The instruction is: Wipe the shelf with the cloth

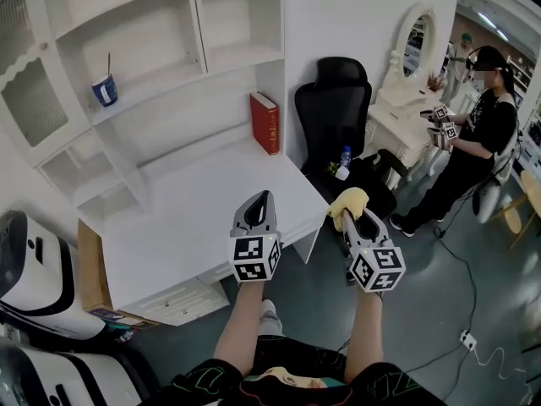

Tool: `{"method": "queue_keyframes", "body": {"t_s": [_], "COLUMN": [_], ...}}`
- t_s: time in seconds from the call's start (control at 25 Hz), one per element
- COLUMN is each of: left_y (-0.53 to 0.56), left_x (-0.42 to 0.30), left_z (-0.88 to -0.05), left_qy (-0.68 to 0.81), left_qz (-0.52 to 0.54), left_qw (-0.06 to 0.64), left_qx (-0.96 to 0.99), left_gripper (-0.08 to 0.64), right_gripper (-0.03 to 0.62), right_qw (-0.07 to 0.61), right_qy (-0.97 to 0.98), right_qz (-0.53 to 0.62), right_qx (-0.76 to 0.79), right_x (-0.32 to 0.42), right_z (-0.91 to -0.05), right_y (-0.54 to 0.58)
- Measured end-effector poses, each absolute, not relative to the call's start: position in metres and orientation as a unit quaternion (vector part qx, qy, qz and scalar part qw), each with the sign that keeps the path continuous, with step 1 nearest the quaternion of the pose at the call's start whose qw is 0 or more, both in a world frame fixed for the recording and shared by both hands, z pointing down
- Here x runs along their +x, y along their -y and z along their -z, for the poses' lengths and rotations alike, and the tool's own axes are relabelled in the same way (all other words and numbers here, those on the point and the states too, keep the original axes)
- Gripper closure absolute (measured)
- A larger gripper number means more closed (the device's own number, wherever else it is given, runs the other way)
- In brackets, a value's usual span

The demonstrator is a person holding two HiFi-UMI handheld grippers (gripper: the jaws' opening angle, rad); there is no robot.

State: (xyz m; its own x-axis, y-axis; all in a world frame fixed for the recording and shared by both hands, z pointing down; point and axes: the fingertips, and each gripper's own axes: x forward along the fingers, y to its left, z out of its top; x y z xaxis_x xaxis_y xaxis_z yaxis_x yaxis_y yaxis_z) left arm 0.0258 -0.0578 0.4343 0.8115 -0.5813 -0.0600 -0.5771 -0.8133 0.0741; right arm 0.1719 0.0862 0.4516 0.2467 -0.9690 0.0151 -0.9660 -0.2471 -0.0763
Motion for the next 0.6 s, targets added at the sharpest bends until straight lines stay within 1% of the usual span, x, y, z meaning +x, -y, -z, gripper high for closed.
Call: {"method": "queue_keyframes", "body": {"t_s": [0.32,0.6], "left_y": [0.165,0.251], "left_x": [0.051,0.081], "left_z": [-0.449,-0.444], "left_qy": [0.335,0.349], "left_qz": [0.006,-0.003], "left_qw": [0.019,0.012], "left_qx": [0.942,0.937], "left_gripper": [0.56,0.56], "right_gripper": [0.471,0.471], "right_qw": [0.042,0.062], "right_qy": [-0.643,-0.655], "right_qz": [0.063,0.065], "right_qx": [-0.762,-0.75], "right_x": [0.199,0.233], "right_z": [-0.477,-0.471], "right_y": [0.034,0.127]}}
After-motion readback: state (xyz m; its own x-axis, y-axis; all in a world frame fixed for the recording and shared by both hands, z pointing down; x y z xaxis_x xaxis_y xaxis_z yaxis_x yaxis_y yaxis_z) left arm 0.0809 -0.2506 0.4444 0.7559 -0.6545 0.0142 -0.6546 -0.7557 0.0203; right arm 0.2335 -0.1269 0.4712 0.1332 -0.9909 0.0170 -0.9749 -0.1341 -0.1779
